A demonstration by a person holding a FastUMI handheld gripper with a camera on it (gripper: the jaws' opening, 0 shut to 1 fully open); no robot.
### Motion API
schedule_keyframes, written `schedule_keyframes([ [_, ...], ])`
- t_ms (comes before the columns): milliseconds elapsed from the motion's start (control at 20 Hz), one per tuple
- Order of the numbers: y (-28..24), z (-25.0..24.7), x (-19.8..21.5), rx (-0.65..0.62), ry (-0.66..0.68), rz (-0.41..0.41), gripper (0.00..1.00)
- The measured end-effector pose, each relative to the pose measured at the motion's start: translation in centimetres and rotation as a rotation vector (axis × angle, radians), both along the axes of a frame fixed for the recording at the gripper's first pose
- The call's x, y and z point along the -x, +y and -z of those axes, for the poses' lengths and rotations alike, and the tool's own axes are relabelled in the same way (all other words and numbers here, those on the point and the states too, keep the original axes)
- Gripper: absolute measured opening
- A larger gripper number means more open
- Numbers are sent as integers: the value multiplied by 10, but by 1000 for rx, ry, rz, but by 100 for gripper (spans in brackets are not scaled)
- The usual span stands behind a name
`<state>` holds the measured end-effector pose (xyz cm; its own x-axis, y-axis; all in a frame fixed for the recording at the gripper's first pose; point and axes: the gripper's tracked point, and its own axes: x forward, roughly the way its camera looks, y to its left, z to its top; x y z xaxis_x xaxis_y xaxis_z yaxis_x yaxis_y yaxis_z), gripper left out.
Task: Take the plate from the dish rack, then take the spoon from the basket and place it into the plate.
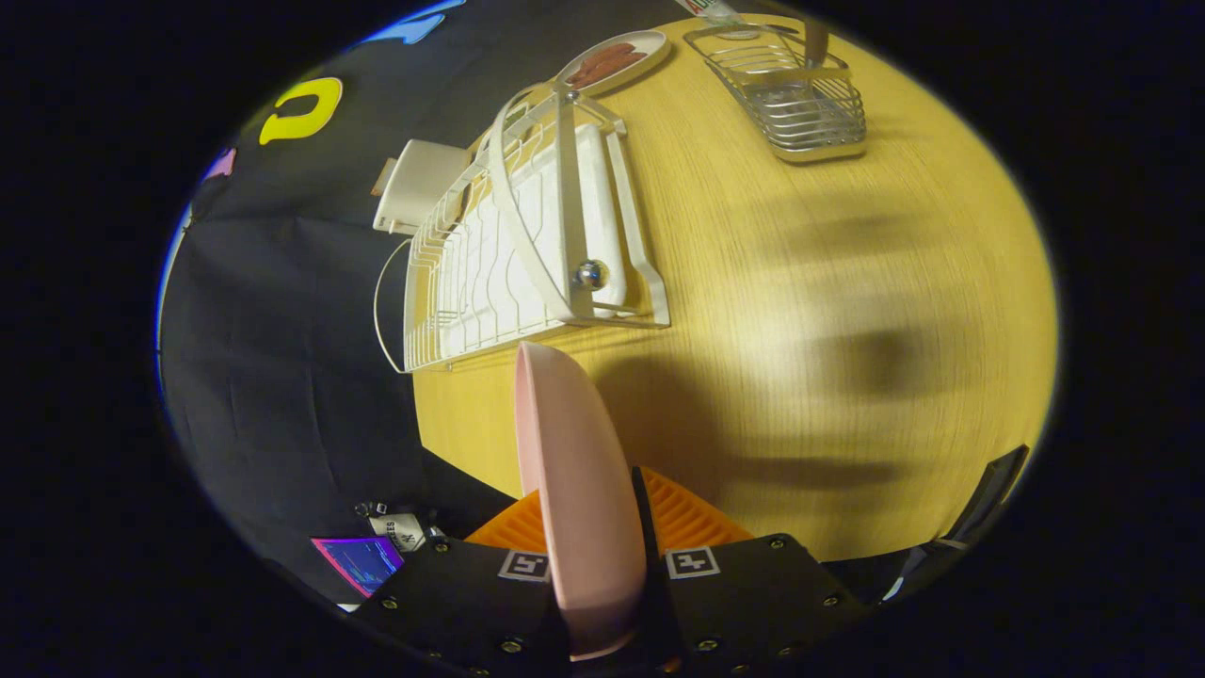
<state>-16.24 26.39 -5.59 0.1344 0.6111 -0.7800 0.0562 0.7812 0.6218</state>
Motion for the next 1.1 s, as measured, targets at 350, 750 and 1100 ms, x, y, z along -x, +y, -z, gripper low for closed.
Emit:
schedule_keyframes([
  [350, 21, 22, -4, -23, -17, 24, 29],
  [750, 6, 31, -12, 28, -33, 59, 55],
  [1100, -12, 10, -18, 2, -104, 111, 57],
])
